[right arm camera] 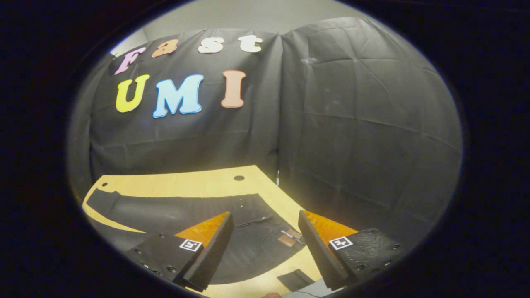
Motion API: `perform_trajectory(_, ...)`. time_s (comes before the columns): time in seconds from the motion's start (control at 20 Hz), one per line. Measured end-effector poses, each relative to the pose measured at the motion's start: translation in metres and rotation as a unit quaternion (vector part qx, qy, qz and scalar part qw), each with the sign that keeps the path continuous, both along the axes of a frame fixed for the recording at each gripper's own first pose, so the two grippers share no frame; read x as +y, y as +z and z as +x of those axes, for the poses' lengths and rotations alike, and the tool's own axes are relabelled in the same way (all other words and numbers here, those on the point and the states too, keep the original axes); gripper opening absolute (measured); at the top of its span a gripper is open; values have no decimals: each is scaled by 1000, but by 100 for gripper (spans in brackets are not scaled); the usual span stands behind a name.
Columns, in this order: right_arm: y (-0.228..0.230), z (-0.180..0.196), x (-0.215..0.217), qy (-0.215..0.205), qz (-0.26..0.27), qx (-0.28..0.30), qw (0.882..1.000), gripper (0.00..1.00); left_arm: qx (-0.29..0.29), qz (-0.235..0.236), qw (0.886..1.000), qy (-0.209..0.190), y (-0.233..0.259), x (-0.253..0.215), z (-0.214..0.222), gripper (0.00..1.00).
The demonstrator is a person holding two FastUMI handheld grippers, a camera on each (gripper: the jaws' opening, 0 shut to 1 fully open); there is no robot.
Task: Grasp the waist and the cuffs of the jeans and fold them to make the two legs overlap; first hold the waist and fold one-third of the jeans toward the cuffs, then hold the cuffs and fold the remaining one-third in the same direction to finish folding.
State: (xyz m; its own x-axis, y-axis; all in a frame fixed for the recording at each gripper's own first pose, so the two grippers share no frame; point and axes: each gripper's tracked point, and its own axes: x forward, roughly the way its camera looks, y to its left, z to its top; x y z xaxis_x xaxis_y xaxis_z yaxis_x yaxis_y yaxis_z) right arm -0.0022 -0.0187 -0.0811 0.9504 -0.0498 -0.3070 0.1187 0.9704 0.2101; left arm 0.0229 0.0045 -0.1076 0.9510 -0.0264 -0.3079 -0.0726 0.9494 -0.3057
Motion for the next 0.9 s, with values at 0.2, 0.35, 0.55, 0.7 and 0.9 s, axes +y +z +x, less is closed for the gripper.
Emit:
perform_trajectory(0.2, -25, -2, 12, 19, 64, 52, 996, 95, 91, -162, 979, 89, -69, 53, -7, 95)
perform_trajectory(0.35, -49, -6, 22, 29, 113, 93, 989, 95, 159, -225, 952, 136, -131, 77, -30, 98)
perform_trajectory(0.55, -76, -4, 34, 26, 212, 161, 964, 95, 229, -257, 919, 193, -187, 119, -55, 98)
perform_trajectory(0.7, -99, -9, 43, 27, 273, 219, 936, 96, 268, -295, 889, 225, -207, 133, -54, 99)
perform_trajectory(0.9, -118, -11, 53, 23, 294, 260, 919, 96, 309, -339, 852, 252, -235, 137, -53, 99)
